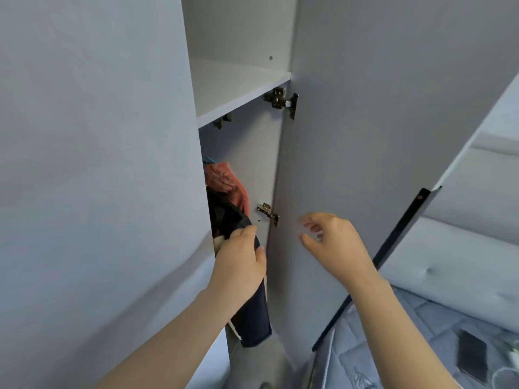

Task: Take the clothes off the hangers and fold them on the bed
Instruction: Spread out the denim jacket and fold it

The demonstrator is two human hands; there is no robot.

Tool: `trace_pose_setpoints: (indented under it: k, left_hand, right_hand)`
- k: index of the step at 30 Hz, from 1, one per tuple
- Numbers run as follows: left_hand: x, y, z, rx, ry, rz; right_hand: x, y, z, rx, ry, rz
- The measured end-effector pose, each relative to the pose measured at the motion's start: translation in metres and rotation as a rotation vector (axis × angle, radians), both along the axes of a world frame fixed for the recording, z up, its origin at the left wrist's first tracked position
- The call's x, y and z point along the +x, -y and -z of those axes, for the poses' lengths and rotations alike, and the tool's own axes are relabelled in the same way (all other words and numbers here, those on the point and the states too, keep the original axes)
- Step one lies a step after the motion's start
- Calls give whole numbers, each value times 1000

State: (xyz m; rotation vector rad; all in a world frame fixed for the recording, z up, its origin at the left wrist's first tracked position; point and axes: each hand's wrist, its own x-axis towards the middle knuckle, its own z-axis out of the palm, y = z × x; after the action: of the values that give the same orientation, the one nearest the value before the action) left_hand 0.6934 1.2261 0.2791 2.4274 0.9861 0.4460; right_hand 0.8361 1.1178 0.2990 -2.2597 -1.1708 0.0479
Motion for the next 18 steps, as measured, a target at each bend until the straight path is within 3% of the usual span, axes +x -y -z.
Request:
trace_pose_setpoints:
  k: [9, 18]
  left_hand:
    - [12, 40, -31, 67, 97, 283]
    - [32, 100, -46, 72, 55, 635]
  right_hand:
    - [-13, 72, -35, 53, 71, 155]
    - [-37, 168, -44, 13, 71, 401]
